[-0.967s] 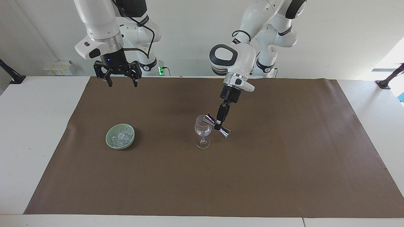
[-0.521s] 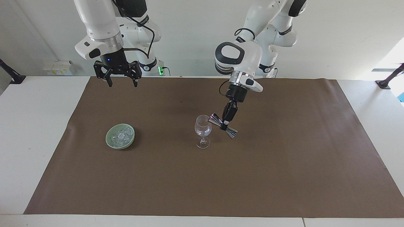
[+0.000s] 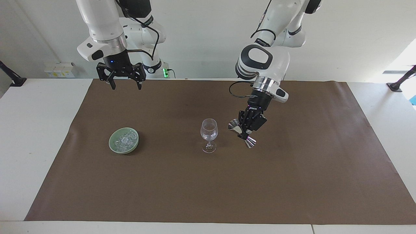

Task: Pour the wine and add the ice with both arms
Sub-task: 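Carry the jigger back away from the glass with the left gripper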

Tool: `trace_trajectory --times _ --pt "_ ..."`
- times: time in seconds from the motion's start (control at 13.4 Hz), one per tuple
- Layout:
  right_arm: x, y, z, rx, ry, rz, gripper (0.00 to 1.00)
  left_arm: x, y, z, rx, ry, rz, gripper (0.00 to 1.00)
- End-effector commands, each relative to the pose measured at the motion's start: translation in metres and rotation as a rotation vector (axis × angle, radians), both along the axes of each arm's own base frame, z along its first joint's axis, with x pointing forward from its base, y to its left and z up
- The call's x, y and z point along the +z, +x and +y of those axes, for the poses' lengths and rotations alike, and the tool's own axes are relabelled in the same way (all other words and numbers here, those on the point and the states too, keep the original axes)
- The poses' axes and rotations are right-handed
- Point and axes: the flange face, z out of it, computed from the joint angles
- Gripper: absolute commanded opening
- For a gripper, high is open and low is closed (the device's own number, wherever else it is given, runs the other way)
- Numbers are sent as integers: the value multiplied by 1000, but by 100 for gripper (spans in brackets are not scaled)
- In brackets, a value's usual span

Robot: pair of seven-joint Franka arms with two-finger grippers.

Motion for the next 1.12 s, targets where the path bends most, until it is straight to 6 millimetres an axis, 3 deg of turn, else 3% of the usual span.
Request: trace_trajectory --times 0.0,0.52,1.04 --pt "1 -7 -4 18 -4 7 100 1 -2 25 60 -112 73 0" --pt "1 -7 -4 18 -4 7 100 -14 6 97 118 -299 201 0" --pt "1 -7 -4 18 -4 7 100 -41 -14 173 51 -394 271 0"
